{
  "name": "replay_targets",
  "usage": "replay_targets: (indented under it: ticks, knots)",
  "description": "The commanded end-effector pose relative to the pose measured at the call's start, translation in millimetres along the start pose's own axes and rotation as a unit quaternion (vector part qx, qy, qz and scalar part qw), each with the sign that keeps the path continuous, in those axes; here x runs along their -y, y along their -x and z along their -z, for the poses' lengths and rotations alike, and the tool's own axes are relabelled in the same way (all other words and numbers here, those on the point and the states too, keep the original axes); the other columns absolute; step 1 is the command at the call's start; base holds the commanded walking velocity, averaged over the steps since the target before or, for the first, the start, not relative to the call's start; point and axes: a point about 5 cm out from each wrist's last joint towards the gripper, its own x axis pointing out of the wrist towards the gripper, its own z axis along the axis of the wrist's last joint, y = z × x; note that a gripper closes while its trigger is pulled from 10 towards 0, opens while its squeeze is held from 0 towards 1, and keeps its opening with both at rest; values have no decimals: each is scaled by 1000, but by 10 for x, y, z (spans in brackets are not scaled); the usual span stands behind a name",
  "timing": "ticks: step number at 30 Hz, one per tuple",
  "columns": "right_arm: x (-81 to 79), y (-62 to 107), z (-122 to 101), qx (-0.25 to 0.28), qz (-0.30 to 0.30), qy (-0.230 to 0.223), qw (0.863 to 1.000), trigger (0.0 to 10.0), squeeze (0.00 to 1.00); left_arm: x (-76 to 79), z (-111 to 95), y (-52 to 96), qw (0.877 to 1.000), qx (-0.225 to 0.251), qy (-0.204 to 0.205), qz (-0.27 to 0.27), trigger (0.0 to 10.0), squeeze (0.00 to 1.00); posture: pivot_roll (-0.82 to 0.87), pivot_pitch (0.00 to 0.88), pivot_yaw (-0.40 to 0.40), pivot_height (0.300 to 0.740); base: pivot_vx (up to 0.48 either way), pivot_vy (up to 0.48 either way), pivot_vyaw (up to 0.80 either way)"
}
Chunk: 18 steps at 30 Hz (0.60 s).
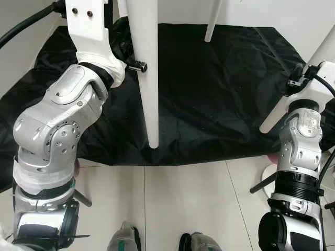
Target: Building children table
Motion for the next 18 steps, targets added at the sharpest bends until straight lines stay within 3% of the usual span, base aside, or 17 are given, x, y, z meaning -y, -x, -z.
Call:
replay_targets:
  ticks: [1, 6, 9, 13, 18]
  knots:
    - [-169, -71, -372, 80, -40, -23, 996, 10000, 0, 123, 40, -22, 995, -18, -3, 99, 10000, 0, 47, 141, -13, 740, 0, 0, 0]
    - [-144, -229, -266, 65, -40, -12, 997, 10000, 0, 18, 13, -95, 996, -21, -17, 84, 10000, 0, 49, 140, -11, 740, 0, 0, 0]
    - [-103, -221, -91, 38, -36, -6, 999, 10000, 0, -7, 105, -107, 996, -41, -26, 68, 10000, 0, 49, 149, -3, 740, 0, 0, 0]
    - [-92, -211, -28, 28, -37, -4, 999, 10000, 0, -12, 143, -108, 996, -49, -30, 62, 10000, 0, 49, 149, -3, 740, 0, 0, 0]
    - [44, -123, 279, -1, -53, -12, 999, 10000, 0, 9, 479, 9, 988, -124, -65, 67, 10000, 0, 43, 161, 17, 740, 0, 0, 0]
